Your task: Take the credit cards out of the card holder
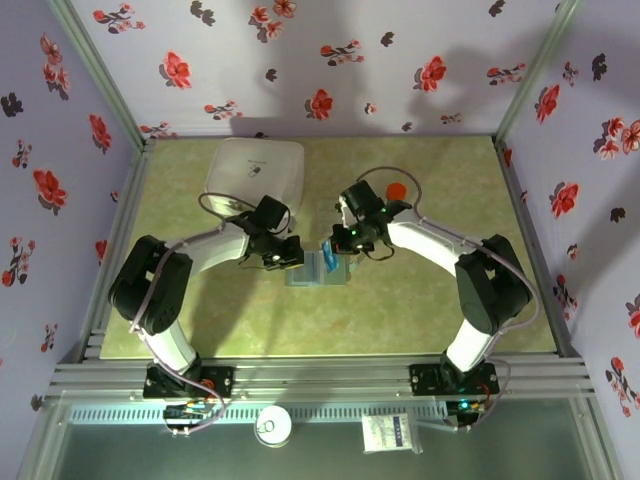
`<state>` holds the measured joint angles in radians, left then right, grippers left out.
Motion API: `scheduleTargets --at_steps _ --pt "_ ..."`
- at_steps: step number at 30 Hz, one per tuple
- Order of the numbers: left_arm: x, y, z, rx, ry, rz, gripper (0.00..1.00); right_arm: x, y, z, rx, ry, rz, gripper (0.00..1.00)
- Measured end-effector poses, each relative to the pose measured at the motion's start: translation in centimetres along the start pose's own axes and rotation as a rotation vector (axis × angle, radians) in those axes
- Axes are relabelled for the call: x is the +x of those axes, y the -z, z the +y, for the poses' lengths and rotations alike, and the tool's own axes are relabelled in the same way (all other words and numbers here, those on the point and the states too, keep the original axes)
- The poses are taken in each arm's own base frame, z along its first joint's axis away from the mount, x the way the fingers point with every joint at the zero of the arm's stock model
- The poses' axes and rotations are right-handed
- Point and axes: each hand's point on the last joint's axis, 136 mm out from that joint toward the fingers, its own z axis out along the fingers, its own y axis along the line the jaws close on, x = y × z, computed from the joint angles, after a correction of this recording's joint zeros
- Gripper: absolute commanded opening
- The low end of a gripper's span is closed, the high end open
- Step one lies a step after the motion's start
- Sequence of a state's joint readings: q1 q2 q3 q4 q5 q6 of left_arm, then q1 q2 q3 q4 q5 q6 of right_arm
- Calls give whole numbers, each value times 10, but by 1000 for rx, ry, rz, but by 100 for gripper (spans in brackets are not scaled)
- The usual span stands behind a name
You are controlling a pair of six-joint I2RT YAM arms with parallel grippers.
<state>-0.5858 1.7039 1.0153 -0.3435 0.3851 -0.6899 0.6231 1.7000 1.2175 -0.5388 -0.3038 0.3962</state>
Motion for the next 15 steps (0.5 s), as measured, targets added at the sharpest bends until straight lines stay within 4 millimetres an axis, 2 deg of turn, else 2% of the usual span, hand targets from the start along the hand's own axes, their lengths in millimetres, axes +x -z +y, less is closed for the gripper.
scheduleTargets --at_steps 6,12,15 --pt "-5 20 4 25 17 -59 12 -16 18 -10 132 359 22 0" --pt "-4 34 21 24 50 -96 13 -28 21 -20 208 758 103 0" --pt "-4 40 26 23 60 -111 15 -43 22 -21 228 917 139 0"
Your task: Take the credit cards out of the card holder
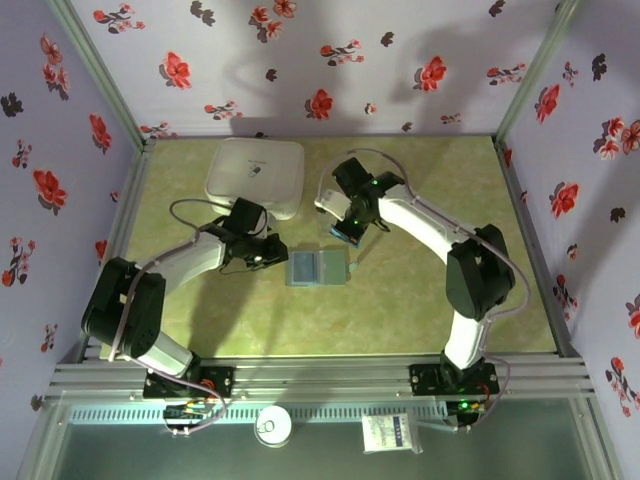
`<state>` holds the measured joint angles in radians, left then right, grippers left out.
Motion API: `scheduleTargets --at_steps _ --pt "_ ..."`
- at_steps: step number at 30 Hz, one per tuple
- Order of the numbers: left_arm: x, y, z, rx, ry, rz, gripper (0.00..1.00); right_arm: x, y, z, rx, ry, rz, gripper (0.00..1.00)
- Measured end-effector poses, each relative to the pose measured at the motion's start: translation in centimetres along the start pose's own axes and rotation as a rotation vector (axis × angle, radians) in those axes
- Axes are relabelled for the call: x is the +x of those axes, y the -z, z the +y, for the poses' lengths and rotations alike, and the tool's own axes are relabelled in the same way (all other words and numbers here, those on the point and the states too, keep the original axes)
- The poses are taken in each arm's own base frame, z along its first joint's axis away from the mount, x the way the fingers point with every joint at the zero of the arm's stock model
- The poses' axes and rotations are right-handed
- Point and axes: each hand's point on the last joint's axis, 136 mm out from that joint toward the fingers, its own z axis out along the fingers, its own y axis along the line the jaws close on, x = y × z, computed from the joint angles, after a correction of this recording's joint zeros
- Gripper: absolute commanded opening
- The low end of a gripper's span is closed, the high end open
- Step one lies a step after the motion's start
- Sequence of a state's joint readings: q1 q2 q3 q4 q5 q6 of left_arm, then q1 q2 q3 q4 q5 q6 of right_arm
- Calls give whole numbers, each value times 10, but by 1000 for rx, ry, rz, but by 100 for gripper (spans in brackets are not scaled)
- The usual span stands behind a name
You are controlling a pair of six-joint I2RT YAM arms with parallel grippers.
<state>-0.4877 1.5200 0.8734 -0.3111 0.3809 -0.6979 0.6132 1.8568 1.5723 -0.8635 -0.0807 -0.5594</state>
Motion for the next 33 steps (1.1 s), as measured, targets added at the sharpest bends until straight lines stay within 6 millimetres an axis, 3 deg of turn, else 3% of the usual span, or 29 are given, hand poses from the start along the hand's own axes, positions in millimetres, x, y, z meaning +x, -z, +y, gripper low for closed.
scheduleTargets --at_steps 8,14,23,33 --pt "4 7 13 -13 22 -12 19 -28 0 -46 -25 199 4 0" --pt "2 7 15 -14 29 -17 19 -38 -16 -61 -98 256 9 0" --pt "4 7 21 -25 44 -11 18 -35 -47 -49 -235 291 36 0" --pt "3 8 26 -33 57 -10 18 -19 -57 -35 -328 297 93 0"
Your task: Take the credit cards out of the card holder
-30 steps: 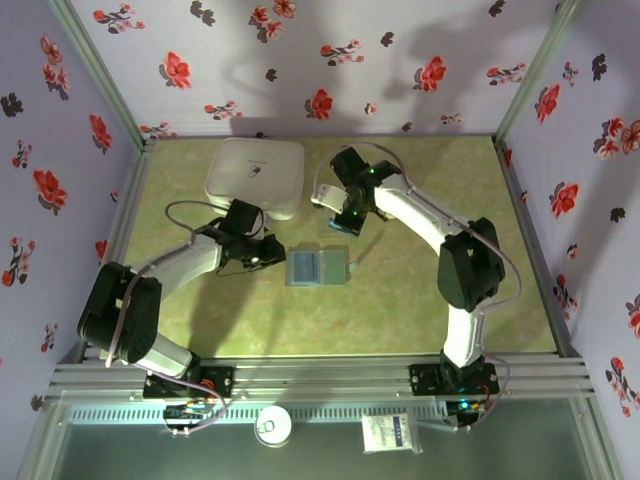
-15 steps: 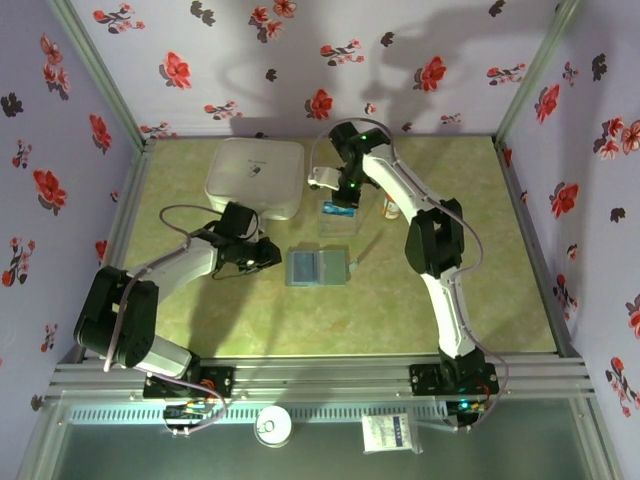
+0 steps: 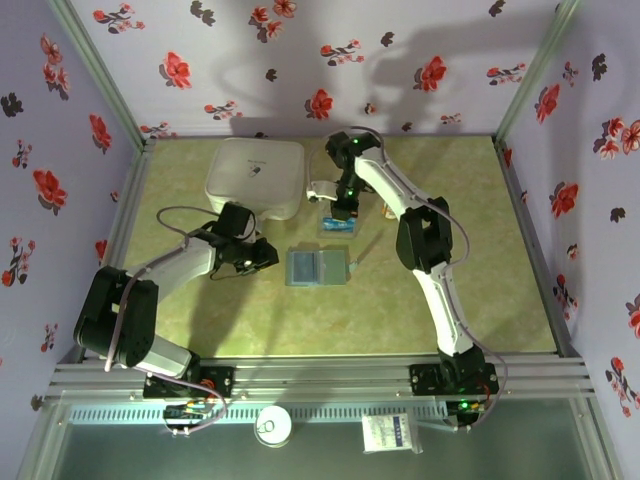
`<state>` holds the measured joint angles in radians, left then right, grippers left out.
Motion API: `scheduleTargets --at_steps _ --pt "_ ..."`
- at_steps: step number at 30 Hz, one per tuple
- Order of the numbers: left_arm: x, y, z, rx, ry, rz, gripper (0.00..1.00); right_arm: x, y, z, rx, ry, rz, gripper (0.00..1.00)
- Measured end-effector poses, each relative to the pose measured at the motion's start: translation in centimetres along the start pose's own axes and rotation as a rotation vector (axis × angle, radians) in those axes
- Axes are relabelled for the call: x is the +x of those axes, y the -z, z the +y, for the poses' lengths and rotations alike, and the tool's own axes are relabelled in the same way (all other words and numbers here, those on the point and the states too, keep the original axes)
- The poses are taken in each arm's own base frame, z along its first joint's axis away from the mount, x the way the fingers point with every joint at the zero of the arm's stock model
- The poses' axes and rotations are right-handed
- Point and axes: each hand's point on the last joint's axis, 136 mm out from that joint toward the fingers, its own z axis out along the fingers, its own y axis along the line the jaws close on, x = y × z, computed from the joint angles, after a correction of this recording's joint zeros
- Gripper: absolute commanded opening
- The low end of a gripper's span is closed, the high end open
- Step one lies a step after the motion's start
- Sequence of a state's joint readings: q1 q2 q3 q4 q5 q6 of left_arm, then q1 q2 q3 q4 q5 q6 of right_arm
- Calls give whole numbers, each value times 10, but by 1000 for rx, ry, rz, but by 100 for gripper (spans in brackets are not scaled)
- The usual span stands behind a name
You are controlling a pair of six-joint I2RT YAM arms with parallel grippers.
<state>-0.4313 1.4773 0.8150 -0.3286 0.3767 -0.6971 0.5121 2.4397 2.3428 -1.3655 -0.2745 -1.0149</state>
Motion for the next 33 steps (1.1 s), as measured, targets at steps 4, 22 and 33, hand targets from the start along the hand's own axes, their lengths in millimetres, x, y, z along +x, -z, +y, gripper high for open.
scheduleTargets --at_steps 4,22,33 --pt "0 1 0 0 0 -1 18 2 -7 3 -33 -4 2 2" --pt "3 6 4 -11 7 -3 23 -4 40 1 110 -84 -87 17" --pt "4 -14 -3 18 6 55 23 -12 56 10 321 -443 -291 22"
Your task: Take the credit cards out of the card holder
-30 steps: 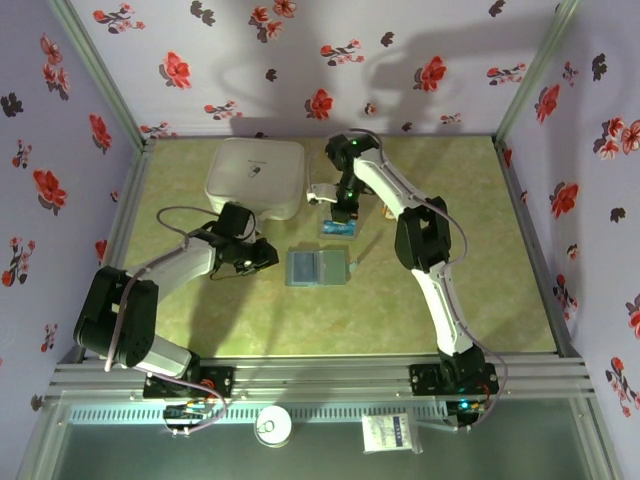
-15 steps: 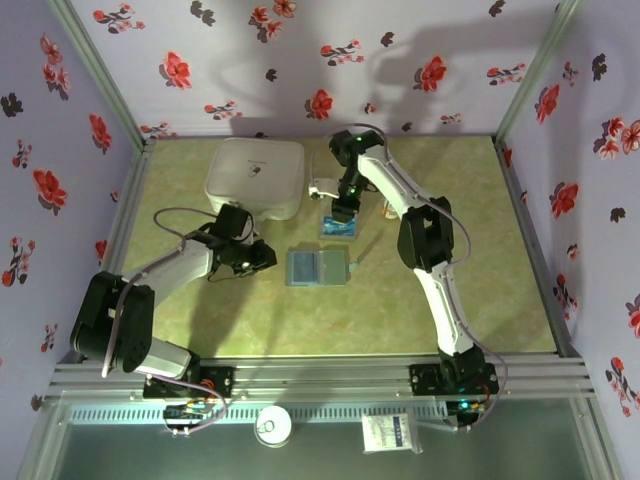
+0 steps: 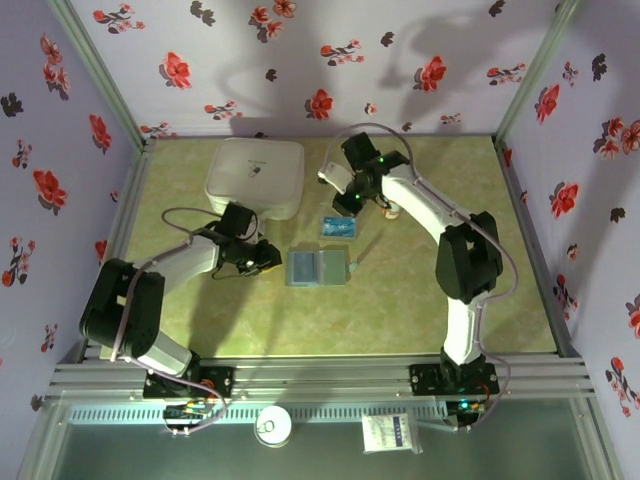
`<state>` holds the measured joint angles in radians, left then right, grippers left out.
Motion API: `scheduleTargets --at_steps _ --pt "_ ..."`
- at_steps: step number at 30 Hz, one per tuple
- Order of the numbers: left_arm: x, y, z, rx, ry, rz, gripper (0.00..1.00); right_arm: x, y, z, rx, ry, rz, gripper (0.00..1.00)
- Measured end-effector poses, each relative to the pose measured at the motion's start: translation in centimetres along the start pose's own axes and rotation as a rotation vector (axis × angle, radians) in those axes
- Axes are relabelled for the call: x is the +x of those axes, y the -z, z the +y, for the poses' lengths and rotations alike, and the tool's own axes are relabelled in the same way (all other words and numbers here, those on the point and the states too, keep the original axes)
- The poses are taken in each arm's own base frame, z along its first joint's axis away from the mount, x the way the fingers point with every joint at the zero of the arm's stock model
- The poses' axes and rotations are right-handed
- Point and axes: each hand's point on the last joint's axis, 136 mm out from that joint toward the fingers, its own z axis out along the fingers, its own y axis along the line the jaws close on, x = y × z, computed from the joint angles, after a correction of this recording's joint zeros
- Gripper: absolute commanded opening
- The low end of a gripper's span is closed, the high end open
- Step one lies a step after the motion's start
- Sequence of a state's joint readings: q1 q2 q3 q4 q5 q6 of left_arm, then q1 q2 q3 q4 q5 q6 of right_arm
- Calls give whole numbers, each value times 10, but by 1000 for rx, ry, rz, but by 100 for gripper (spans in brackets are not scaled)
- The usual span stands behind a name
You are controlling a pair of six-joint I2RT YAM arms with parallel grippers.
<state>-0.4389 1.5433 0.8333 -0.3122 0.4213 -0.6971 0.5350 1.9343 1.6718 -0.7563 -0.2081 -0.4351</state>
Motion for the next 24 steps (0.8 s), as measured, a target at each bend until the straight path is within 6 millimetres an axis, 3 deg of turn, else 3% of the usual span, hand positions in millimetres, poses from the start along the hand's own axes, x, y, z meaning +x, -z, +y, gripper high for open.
scheduleTargets --at_steps 8,14,19,24 --pt "0 -19 -18 24 -40 34 15 16 -24 27 26 -423 -64 21" --pt "2 -25 -15 -3 -49 31 10 17 -35 57 -9 -641 -81 19" --pt "-3 -25 -10 -31 -51 5 8 20 -45 84 -52 -778 -73 24" --pt "-4 -28 -10 -28 -52 2 3 30 -57 96 -103 -921 -59 26"
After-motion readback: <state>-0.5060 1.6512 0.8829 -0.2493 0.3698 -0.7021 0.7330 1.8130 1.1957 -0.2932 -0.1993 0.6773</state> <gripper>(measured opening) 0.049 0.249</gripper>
